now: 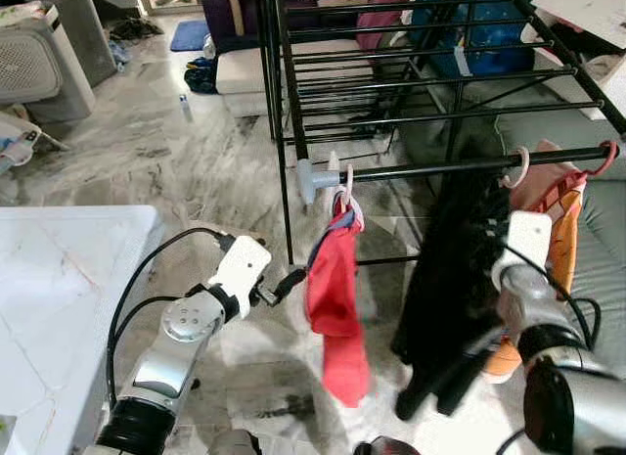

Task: Hang hanger

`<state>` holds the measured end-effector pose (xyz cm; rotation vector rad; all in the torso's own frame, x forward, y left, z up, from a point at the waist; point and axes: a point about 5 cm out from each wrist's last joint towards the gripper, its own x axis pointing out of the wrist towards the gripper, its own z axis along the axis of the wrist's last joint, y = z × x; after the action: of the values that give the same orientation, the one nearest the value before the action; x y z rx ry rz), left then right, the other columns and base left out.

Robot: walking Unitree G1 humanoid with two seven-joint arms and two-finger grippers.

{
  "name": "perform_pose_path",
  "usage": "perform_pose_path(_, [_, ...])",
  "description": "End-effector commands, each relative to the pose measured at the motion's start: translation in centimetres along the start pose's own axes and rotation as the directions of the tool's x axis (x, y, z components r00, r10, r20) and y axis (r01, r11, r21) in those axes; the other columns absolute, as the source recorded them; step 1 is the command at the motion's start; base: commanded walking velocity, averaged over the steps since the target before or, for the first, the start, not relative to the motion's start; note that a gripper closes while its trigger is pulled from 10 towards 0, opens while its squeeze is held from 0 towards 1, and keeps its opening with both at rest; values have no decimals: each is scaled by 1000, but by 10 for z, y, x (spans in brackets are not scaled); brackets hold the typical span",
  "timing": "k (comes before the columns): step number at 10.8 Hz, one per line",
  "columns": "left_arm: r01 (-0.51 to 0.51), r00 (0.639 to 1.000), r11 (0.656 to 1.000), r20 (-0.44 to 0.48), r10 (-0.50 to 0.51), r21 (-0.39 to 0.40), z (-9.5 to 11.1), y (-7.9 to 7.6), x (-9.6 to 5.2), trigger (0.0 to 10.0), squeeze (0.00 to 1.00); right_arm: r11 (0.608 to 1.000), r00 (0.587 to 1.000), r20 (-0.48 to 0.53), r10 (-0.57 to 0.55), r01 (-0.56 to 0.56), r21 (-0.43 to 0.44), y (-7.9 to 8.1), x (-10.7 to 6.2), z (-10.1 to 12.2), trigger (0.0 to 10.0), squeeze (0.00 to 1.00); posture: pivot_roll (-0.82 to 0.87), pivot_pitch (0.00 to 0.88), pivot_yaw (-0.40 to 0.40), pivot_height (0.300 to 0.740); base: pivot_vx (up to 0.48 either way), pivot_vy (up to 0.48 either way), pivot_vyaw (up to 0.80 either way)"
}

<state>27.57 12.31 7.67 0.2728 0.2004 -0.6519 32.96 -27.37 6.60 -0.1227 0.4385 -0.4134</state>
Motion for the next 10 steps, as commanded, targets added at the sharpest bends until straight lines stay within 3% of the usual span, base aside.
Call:
perform_pose_path(1, [5,1000,1000,10,-5,21,3,1,-1,10000,0,1000,1000,10,16,-16,3,3,1,4,3961,0,4,50,27,740,0,0,0])
perform_pose_path(2, [7,1000,1000,8,-7,24,3,1,-1,10000,0,1000,1000,6,13,-13,1,4,1,4,0,0,4,50,27,740,0,0,0])
perform_pose_path(10, [22,1000,999,4,-22,50,1,-3,1,10000,0,999,999,-34,-9,10,53,-4,2,-4,0,0,-6,39,31,740,0,0,0])
